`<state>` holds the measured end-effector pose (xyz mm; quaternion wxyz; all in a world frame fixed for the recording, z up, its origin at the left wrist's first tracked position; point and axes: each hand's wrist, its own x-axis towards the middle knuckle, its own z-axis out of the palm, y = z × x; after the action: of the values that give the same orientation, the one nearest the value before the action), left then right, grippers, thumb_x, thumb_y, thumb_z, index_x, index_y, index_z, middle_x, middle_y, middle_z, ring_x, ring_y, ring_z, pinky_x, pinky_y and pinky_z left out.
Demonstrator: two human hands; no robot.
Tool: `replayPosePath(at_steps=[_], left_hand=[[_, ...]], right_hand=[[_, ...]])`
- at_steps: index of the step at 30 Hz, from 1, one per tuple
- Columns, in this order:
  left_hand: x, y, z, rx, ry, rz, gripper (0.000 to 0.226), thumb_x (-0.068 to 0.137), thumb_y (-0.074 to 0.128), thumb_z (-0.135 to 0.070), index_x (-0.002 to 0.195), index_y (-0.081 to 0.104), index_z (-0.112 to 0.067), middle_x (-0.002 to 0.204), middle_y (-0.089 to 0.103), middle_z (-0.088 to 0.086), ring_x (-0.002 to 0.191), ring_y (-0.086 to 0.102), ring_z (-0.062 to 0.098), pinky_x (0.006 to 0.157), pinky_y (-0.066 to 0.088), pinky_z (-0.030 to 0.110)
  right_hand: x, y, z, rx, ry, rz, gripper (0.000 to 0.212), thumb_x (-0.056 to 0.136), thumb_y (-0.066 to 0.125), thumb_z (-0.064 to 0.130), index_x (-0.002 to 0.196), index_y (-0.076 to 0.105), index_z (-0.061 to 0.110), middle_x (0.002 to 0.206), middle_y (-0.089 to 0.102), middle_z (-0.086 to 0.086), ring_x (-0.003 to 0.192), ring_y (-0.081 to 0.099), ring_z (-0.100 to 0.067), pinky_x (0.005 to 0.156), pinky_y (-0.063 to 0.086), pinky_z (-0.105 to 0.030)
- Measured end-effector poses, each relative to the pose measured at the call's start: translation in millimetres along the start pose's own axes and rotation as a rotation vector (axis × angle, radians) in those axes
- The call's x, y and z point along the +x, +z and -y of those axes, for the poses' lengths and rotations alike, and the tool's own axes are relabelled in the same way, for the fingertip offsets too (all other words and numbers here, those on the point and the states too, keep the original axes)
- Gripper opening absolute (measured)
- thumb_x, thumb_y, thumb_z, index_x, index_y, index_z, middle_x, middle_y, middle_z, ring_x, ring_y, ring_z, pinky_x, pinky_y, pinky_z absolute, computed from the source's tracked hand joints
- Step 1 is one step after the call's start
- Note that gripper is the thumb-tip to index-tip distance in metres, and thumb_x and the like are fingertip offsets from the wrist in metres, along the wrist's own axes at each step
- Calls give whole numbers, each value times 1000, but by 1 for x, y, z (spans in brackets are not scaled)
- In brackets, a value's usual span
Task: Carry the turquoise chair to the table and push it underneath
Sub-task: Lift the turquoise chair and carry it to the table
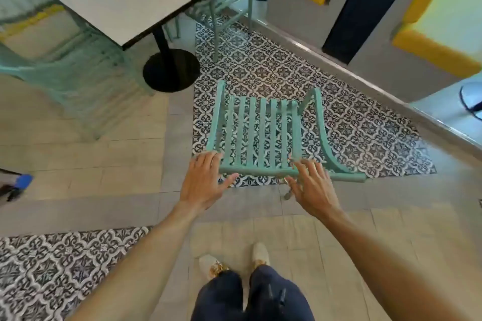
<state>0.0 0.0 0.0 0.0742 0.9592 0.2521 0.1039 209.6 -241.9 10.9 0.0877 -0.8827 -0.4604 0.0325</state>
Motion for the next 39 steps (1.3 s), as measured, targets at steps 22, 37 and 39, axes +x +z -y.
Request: replayPosePath(at_steps=[22,37,39], left_hand=[[11,88,-10,86,-37,-63,64,97,47,-69,98,54,-5,97,53,14,89,40,30,80,29,47],[13,103,-10,65,-58,-139,71,100,33,-71,99,54,-3,97,53,18,86,43,32,80,29,47],[14,104,-12,66,-58,-145,71,100,33,-71,99,54,-3,97,53,18,86,42,32,80,30,47]], right_hand=[[-4,74,-71,-86,125,-200,62,101,48,68,111,63,9,111,60,-14,101,55,-35,98,42,-52],[6,96,-81,-163,54,-380,56,98,51,64,95,55,8,95,55,-14,86,52,-33,90,37,-47],[6,97,-82,-173,48,-387,56,98,50,64,94,55,9,94,54,-13,86,51,-33,90,36,-46]])
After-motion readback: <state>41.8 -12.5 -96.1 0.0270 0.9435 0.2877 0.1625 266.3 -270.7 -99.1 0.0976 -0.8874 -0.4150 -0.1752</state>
